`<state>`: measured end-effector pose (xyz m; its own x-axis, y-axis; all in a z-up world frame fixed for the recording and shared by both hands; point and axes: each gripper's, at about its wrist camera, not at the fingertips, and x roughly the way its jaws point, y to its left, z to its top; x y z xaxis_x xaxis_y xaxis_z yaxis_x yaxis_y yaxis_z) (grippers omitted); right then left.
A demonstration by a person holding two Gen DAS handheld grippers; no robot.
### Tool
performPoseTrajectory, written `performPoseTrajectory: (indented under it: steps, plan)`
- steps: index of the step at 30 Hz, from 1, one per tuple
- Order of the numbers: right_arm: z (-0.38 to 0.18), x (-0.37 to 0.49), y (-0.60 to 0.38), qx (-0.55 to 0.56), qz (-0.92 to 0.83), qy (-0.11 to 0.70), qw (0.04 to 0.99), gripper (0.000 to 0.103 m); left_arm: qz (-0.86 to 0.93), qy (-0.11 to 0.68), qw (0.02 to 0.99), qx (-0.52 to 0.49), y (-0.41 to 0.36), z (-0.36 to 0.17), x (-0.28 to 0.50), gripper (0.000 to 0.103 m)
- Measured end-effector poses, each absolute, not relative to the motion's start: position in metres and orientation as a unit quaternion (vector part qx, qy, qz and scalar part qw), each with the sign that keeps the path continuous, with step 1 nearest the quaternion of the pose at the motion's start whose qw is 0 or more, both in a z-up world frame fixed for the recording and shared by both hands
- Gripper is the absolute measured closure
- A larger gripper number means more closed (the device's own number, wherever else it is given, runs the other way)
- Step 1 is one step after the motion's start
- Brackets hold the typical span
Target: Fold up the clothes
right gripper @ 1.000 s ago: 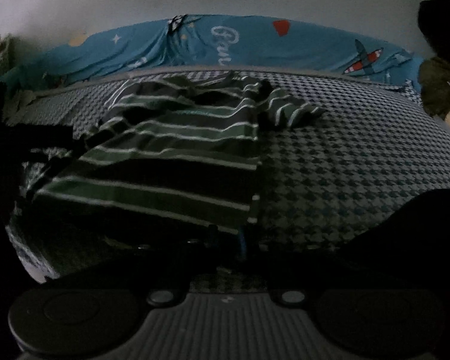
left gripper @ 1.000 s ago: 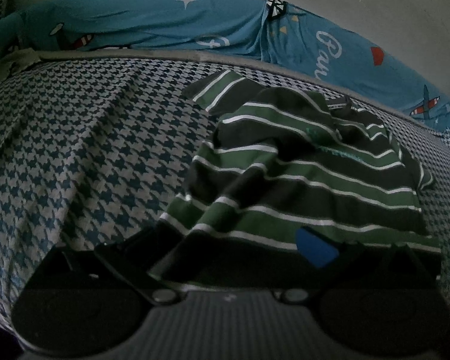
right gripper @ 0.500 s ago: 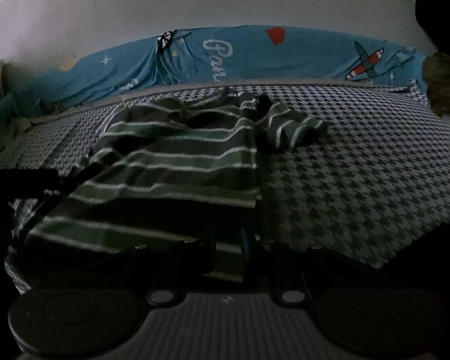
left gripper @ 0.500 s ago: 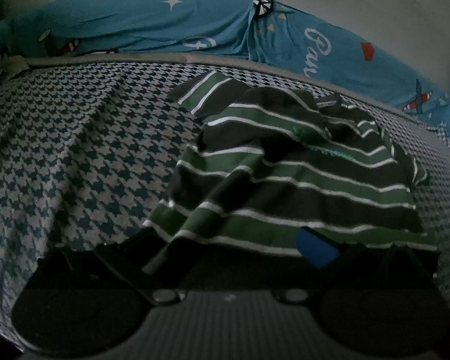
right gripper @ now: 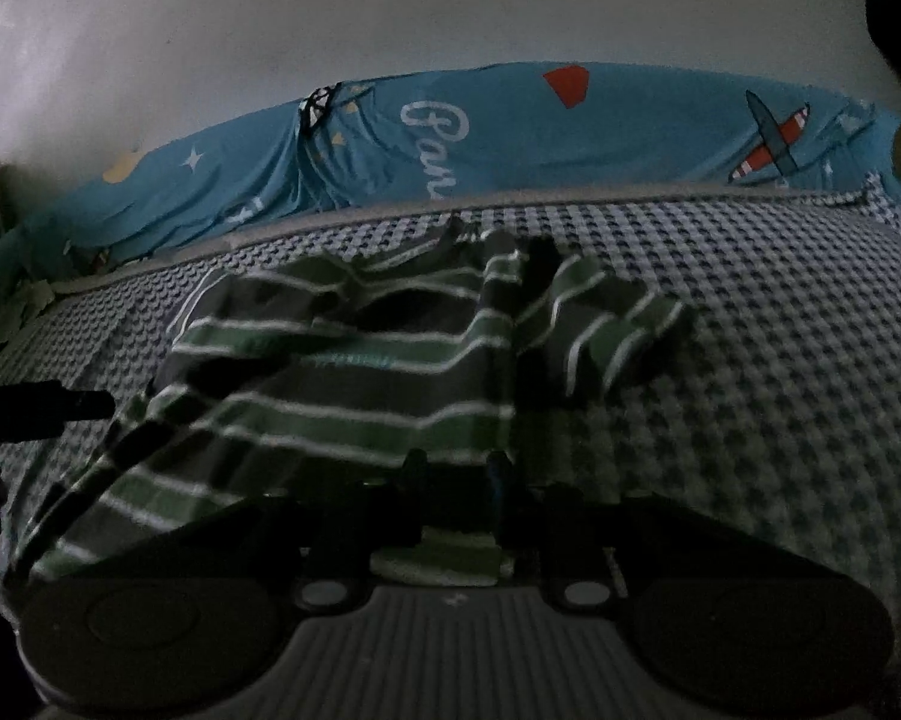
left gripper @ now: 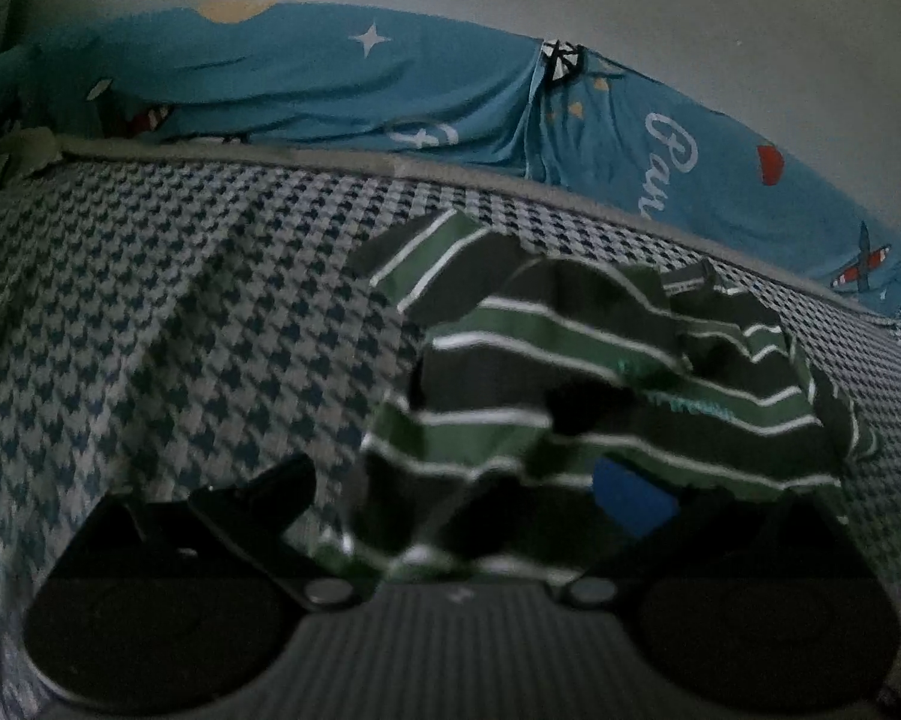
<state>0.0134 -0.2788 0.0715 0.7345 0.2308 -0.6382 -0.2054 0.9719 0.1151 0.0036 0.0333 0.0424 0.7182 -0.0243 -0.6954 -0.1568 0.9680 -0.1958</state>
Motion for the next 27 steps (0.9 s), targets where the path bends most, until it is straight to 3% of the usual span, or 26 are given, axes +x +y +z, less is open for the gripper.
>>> performPoseTrajectory:
  steps: [27]
  plan:
    - [0.061,0.14,-0.288,0.051,0.106,0.345,0.931,0.067,-0.038,0.352,0.934,-0.047,0.017,0.046,0.118,0.0]
